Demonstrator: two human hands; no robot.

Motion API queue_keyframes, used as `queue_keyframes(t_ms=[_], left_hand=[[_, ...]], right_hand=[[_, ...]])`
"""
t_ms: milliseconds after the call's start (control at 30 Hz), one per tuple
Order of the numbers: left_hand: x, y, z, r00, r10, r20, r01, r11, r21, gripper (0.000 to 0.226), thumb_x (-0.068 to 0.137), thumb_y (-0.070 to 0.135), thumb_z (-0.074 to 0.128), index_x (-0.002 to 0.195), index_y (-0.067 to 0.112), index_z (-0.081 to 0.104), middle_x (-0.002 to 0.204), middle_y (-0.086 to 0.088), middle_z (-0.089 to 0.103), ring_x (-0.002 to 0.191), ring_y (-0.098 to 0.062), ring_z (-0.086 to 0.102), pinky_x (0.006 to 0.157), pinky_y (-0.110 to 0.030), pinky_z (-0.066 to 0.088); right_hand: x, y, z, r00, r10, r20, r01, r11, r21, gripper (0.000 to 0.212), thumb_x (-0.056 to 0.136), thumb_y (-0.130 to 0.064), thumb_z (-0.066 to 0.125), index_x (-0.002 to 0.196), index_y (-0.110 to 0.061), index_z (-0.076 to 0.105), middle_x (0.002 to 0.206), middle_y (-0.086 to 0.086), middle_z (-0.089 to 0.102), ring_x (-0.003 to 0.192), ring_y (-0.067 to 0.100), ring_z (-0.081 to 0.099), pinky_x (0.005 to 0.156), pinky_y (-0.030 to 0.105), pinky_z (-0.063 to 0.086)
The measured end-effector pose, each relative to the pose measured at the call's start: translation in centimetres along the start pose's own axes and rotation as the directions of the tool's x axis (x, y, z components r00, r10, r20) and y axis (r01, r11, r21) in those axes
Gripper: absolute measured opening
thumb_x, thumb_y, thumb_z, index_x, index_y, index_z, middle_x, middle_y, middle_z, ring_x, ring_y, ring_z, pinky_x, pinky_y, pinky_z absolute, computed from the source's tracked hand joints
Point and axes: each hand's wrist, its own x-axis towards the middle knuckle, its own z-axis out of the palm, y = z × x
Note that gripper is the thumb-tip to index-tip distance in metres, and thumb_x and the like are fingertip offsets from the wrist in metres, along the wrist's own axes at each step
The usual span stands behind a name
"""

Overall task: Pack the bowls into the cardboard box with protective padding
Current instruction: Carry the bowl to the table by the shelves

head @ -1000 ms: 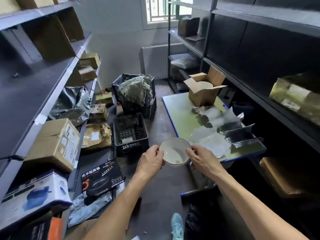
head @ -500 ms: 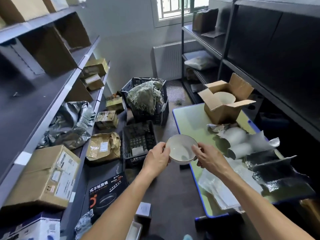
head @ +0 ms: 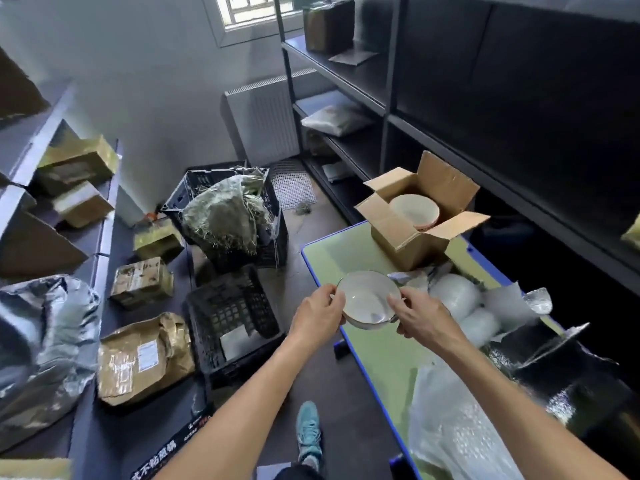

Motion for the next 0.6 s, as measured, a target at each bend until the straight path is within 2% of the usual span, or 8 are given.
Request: queue_keyframes(t_ms=[67, 167, 400, 600], left_hand=[[3.1, -0.2, -0.7, 0.997, 0.013, 0.075, -0.013, 1.000, 0.006, 0.023, 0.094, 0.036, 0.044, 0.081, 0.021, 0.055, 0.063, 0.005, 0.069, 0.076, -0.023, 0.069, 0.083, -0.042, 0.056], [7.3, -0.8, -2.1, 0.986, 0.033, 0.162, -0.041, 0.998, 0.048, 0.024, 0.095, 0.040, 0.043, 0.090, 0.021, 0.058, 0.067, 0.004, 0.070, 0.075, -0.021, 0.070, 0.080, -0.040, 0.057], [14.0, -1.4, -3.8, 0.946, 0.091, 0.311, -0.126, 0.988, 0.094, 0.023, 0.096, 0.041, 0.041, 0.089, 0.027, 0.058, 0.073, 0.007, 0.072, 0.062, -0.011, 0.063, 0.076, -0.035, 0.056], [17.7, -1.7, -3.0, 0.916, 0.084, 0.392, -0.131, 0.987, 0.095, 0.020, 0.095, 0.039, 0.042, 0.089, 0.028, 0.058, 0.070, 0.006, 0.071, 0.060, -0.012, 0.064, 0.076, -0.039, 0.059]], right_hand=[[2.0, -0.6, 0.7, 0.997, 0.066, -0.032, -0.066, 0.998, -0.005, 0.032, 0.098, -0.037, 0.045, 0.085, -0.012, 0.061, 0.075, -0.003, 0.071, 0.061, 0.014, 0.069, 0.073, 0.036, 0.057], [4.4, -1.8, 2.0, 0.985, 0.162, -0.062, -0.161, 0.987, 0.014, 0.030, 0.097, -0.037, 0.045, 0.086, -0.013, 0.060, 0.075, 0.000, 0.070, 0.061, 0.013, 0.069, 0.072, 0.035, 0.055], [7.7, -3.5, 4.2, 0.951, 0.278, -0.138, -0.277, 0.960, 0.025, 0.036, 0.093, -0.047, 0.044, 0.093, -0.015, 0.060, 0.077, -0.002, 0.069, 0.059, 0.009, 0.068, 0.072, 0.039, 0.058], [10.0, -2.9, 4.9, 0.924, 0.345, -0.165, -0.347, 0.938, 0.014, 0.038, 0.094, -0.050, 0.041, 0.098, -0.017, 0.060, 0.079, 0.000, 0.068, 0.064, 0.013, 0.069, 0.077, 0.041, 0.057]])
